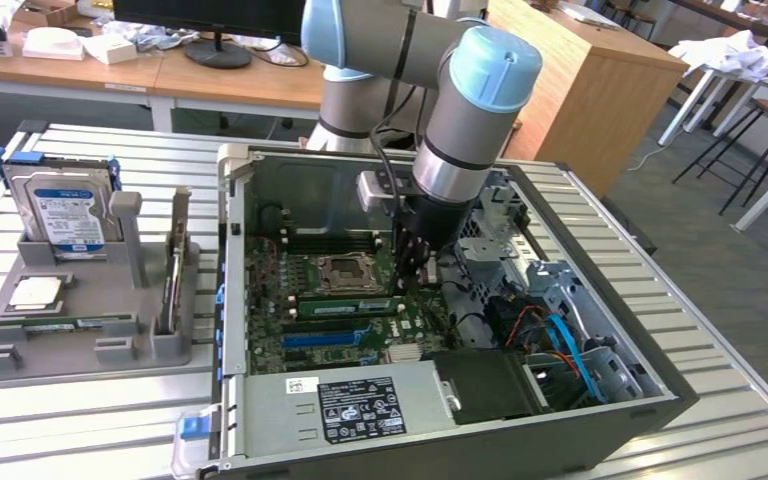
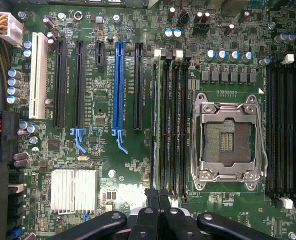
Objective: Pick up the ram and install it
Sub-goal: 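Press down the ram until it locks into place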
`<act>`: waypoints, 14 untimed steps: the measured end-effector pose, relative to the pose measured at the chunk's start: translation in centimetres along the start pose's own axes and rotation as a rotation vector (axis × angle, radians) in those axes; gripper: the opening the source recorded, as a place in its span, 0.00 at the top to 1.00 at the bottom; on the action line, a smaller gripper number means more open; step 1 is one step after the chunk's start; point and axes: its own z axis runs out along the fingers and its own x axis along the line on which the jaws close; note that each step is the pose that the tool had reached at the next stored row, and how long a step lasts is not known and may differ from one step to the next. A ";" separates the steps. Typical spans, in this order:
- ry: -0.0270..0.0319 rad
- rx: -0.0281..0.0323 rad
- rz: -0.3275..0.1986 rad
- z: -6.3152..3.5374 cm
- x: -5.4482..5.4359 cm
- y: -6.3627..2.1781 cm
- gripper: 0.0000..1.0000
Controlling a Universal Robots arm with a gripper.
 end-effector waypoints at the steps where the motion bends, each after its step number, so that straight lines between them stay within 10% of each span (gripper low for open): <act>1: 0.0000 0.0000 0.000 0.00 0.0 -0.02 0.90; 14: -0.0004 0.0001 -0.003 0.11 0.0 -0.31 0.90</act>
